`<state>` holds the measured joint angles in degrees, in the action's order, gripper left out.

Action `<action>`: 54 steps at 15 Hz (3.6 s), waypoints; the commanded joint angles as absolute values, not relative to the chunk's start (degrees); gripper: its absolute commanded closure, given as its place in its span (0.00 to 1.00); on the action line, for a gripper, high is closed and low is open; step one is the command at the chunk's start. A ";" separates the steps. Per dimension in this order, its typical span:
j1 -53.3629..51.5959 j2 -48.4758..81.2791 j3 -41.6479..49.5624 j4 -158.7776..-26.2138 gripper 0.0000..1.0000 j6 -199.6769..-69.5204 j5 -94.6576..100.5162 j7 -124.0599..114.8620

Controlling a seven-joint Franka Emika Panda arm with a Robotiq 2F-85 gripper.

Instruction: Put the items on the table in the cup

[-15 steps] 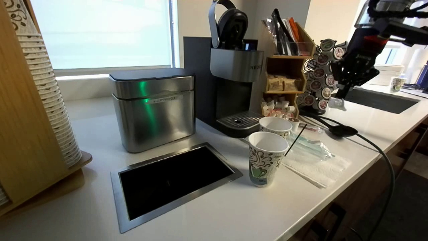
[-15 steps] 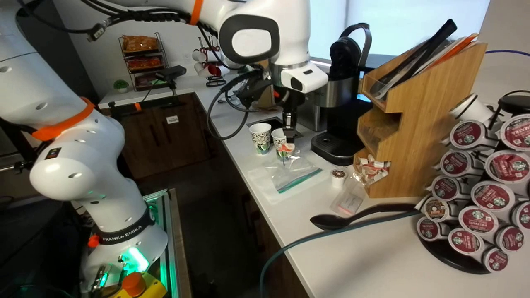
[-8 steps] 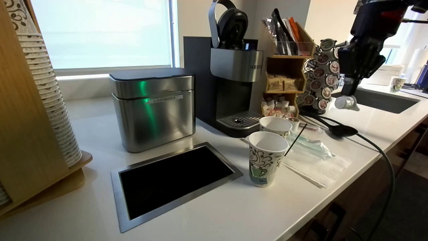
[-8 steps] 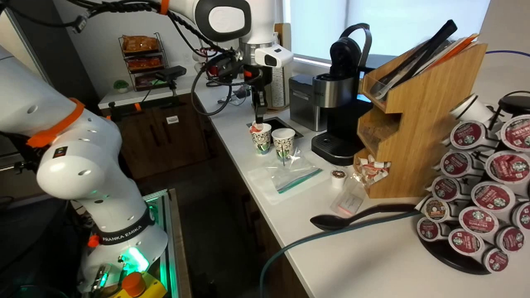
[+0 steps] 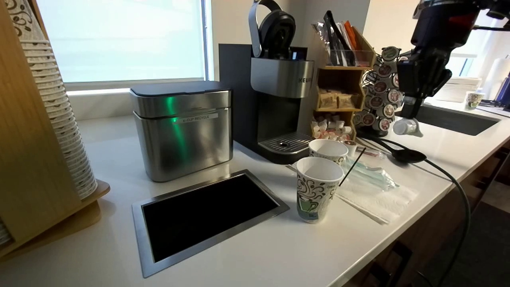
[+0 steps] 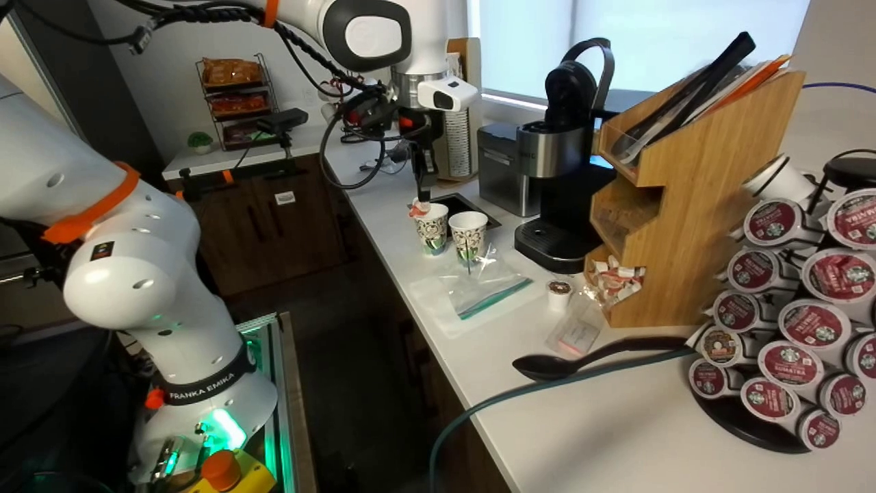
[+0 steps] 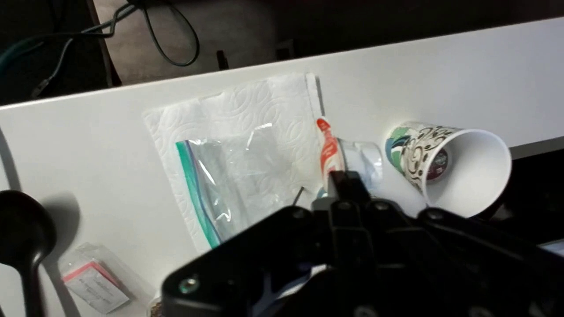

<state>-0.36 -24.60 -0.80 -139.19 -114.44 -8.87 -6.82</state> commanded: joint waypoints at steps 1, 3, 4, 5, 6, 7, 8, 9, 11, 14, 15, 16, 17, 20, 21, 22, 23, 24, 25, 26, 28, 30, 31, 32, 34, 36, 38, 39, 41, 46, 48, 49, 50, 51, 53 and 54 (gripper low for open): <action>-4.02 -23.99 -4.12 -138.39 1.00 -117.01 -11.88 -7.15; -5.85 -23.00 -6.35 -137.69 1.00 -118.29 -12.09 -7.55; -6.45 -22.96 -7.40 -137.77 1.00 -119.13 -11.87 -8.33; -6.83 -21.17 -8.51 -137.24 1.00 -120.59 -11.49 -9.68; -6.77 -20.03 -9.51 -136.92 1.00 -121.91 -10.57 -11.30; -6.87 -18.74 -10.58 -136.77 1.00 -123.33 -9.94 -12.93; -7.05 -17.60 -11.42 -136.62 1.00 -124.12 -9.45 -14.06; -7.26 -16.24 -12.44 -136.43 1.00 -124.98 -8.52 -14.92; -7.52 -14.12 -14.06 -136.20 1.00 -126.70 -6.70 -16.95; -7.49 -10.96 -15.04 -134.85 1.00 -128.60 -4.28 -20.53; -7.35 -10.53 -15.04 -134.55 1.00 -128.79 -3.39 -21.78; -7.30 -10.00 -15.02 -134.30 1.00 -129.22 -2.55 -23.04; -7.17 -9.38 -14.93 -133.92 1.00 -129.39 -1.65 -24.50; -7.40 -8.13 -14.96 -133.30 1.00 -129.99 0.00 -27.95; -7.40 -7.77 -15.01 -133.11 1.00 -130.12 0.75 -29.11; -7.40 -7.42 -14.96 -132.88 1.00 -130.07 1.22 -30.17; -7.37 -7.04 -14.94 -132.63 1.00 -130.10 1.89 -31.35; -7.32 -6.84 -14.94 -132.52 1.00 -130.11 2.64 -32.66; -7.33 -6.52 -14.89 -132.32 1.00 -129.81 3.22 -33.61; -7.36 -6.26 -14.86 -132.14 0.74 -129.50 3.82 -34.54; -7.53 -5.92 -14.69 -131.82 0.66 -129.10 4.37 -35.83; -7.68 -5.73 -14.57 -131.55 0.51 -128.81 4.66 -36.46; -7.68 -5.78 -14.44 -131.37 0.44 -128.55 4.59 -36.62; -7.62 -6.29 -14.25 -131.40 0.35 -128.39 4.52 -36.82; -7.00 -7.75 -13.45 -131.58 0.20 -128.07 4.86 -37.13; -5.79 -8.53 -11.88 -131.93 0.06 -126.95 4.71 -37.86; -3.85 -9.57 -9.97 -132.58 0.00 -125.62 5.73 -40.42; -2.84 -9.58 -8.92 -132.44 0.00 -124.14 5.95 -41.53; -0.69 -9.68 -6.98 -132.44 0.00 -121.73 7.26 -43.94; 1.38 -8.93 -4.24 -131.71 0.00 -120.35 7.39 -44.29; 1.72 -9.06 -3.93 -131.69 0.00 -119.91 7.41 -44.78; 1.67 -9.10 -4.04 -131.69 0.00 -119.87 7.42 -45.06; 1.54 -8.93 -4.33 -131.70 0.00 -118.56 8.67 -44.38; 1.56 -8.99 -4.31 -132.03 0.00 -118.74 8.97 -44.03; 1.55 -8.73 -3.96 -132.87 0.00 -119.72 7.55 -43.36; 1.49 -8.88 -3.90 -133.43 0.00 -119.98 6.91 -43.29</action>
<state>1.90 -8.76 -4.37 -132.16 -119.96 7.76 -43.91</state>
